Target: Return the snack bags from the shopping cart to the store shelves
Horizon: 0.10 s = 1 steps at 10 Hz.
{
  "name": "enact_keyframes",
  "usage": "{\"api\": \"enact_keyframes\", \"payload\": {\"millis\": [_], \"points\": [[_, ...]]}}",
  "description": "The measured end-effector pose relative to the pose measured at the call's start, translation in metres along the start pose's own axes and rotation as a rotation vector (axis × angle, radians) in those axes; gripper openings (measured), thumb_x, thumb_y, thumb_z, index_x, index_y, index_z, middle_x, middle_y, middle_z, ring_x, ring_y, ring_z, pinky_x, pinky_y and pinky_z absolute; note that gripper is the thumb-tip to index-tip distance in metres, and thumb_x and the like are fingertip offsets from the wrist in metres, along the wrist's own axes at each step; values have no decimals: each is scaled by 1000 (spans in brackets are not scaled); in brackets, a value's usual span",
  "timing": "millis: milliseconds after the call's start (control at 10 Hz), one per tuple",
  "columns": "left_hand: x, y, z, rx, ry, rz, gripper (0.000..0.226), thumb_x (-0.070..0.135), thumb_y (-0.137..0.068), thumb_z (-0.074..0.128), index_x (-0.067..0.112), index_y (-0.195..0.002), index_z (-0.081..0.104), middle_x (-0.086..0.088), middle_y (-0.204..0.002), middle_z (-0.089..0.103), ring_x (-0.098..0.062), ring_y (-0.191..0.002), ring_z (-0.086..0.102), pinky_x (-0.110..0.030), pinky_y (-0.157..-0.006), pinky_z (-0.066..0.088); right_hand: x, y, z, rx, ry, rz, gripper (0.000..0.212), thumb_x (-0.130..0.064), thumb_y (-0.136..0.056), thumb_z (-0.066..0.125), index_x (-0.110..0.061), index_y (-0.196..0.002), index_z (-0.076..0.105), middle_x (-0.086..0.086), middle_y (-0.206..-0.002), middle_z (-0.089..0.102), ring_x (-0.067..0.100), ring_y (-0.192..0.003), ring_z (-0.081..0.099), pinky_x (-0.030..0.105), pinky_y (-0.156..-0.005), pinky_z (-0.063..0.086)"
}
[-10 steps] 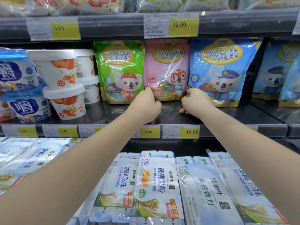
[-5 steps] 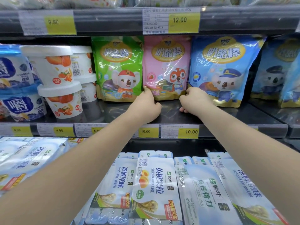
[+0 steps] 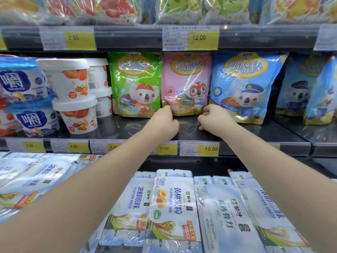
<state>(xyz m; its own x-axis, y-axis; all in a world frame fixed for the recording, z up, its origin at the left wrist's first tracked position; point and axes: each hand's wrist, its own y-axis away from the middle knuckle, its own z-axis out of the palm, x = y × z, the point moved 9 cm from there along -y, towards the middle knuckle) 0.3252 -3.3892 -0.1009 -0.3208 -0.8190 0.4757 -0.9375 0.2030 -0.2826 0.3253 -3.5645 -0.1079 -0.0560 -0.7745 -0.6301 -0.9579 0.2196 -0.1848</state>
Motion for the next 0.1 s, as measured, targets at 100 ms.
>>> {"api": "enact_keyframes", "payload": {"millis": [100], "points": [[6, 13, -9, 7, -22, 56, 43, 18, -98, 46, 2, -139, 41, -15, -139, 50, -28, -119, 52, -31, -88, 41, -4, 12, -6, 6, -83, -39, 45, -20, -91, 53, -12, -135, 52, -8, -92, 74, 12, -91, 73, 40, -95, 56]]}}
